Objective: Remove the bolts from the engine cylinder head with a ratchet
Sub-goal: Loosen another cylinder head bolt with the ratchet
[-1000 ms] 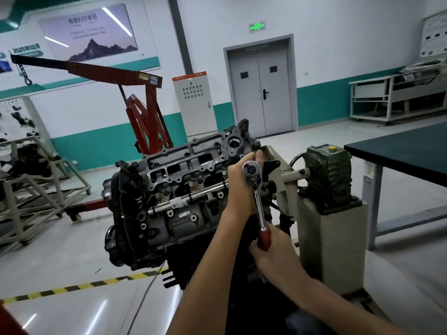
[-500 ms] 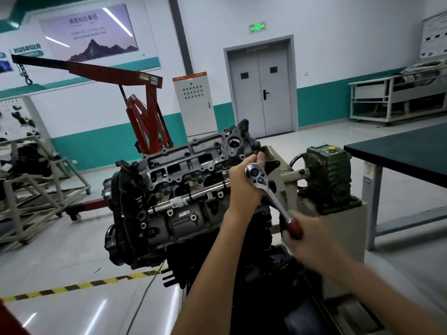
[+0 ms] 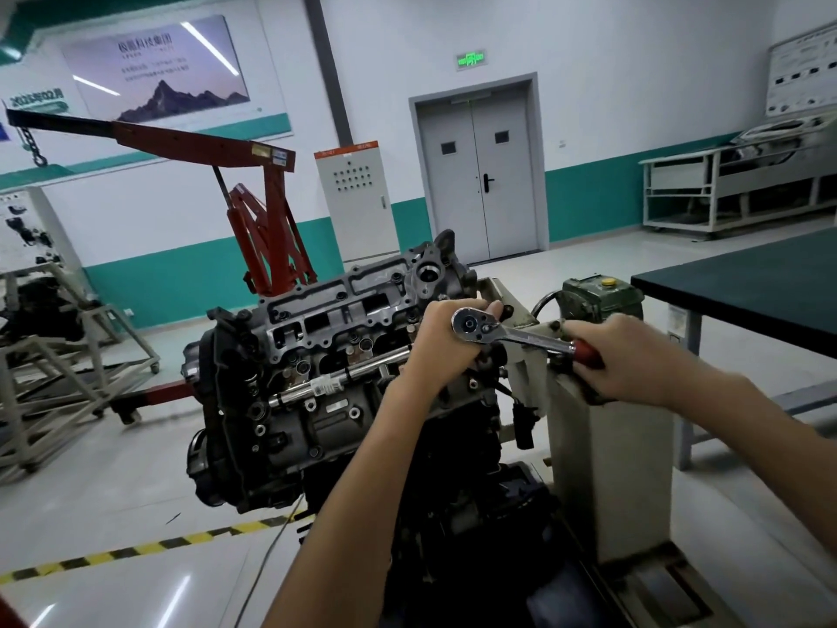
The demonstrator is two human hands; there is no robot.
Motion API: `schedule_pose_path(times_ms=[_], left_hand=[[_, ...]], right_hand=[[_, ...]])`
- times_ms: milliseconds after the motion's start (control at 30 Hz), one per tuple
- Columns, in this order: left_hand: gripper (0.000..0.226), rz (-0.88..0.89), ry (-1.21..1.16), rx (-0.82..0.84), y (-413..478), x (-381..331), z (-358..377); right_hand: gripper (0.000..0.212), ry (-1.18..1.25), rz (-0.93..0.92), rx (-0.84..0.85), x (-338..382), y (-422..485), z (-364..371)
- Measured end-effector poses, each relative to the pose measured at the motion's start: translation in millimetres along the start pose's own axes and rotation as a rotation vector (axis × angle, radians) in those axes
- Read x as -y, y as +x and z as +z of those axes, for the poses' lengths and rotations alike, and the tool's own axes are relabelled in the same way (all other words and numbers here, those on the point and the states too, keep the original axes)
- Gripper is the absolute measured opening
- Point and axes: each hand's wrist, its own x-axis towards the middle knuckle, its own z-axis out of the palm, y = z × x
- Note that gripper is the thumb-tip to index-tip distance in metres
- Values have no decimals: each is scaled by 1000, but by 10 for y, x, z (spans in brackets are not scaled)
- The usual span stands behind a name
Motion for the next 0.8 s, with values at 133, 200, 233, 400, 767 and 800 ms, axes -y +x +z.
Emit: schedule_pose_path(times_ms=[133, 200, 233, 400, 767, 800], left_hand=[[49, 4, -125, -264, -62, 20, 190], [50, -6, -201, -356, -56, -6, 285], [51, -23, -230, -396, -48, -27, 321], [48, -34, -222, -372, -70, -15, 228], [49, 5, -134, -236, -77, 40, 121], [48, 11, -166, -295, -87, 40, 170]], right_hand=[[11, 295, 172, -131, 365, -286, 462], [12, 555, 267, -223, 739, -380, 765], [17, 716, 298, -224, 939, -372, 885], [27, 887, 313, -166, 1149, -283, 973], [15, 36, 21, -38, 46, -19, 108], [15, 125, 72, -35, 146, -110, 242]])
